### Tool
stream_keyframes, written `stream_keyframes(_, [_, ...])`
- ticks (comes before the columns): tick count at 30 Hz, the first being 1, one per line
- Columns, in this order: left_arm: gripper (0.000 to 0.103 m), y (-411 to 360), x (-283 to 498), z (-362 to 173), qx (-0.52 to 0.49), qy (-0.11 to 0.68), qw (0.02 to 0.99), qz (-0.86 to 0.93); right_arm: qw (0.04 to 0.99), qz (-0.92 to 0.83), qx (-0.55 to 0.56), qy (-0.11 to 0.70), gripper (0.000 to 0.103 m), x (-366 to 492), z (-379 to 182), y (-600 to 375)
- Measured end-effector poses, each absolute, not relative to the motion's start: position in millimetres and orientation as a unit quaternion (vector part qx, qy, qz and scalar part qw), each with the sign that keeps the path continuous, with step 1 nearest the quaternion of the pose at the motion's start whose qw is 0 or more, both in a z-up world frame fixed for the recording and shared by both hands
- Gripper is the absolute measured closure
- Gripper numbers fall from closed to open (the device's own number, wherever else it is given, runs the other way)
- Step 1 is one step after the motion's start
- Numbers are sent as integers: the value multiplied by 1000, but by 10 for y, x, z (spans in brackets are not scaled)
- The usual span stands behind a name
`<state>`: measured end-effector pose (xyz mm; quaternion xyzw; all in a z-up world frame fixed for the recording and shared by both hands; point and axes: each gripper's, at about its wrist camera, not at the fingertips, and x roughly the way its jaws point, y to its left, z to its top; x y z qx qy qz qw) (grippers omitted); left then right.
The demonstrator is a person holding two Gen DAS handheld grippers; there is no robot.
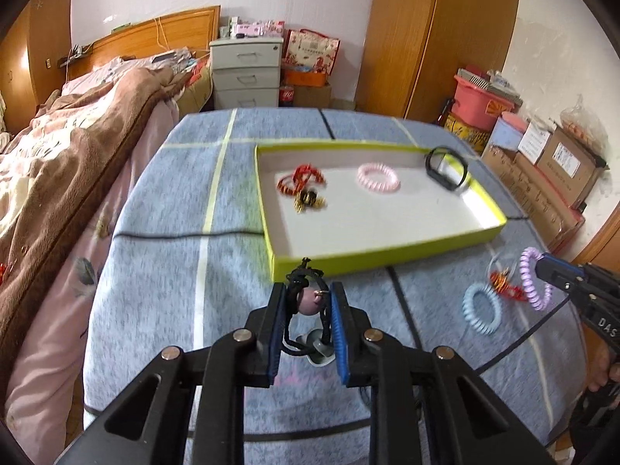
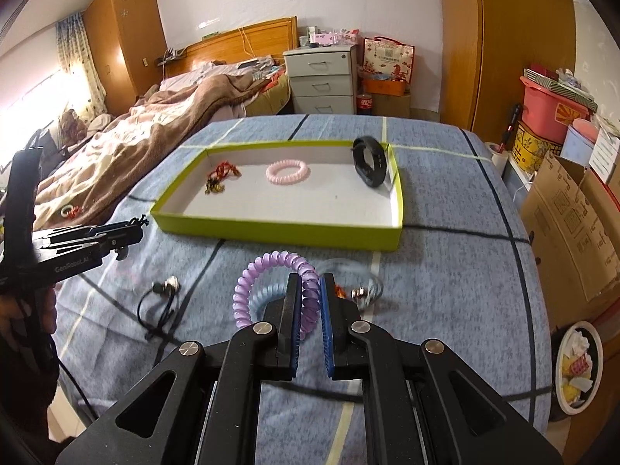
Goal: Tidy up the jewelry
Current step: 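Carry both items over the box lid and open both grippers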
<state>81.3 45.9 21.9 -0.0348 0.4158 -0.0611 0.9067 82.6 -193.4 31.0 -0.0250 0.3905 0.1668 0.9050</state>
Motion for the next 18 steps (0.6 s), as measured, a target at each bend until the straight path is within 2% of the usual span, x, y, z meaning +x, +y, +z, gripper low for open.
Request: stream_keyframes(18, [80,288,1590,488,-42,405,906,-117,903,159,-35,397,93,1629,473,-1785])
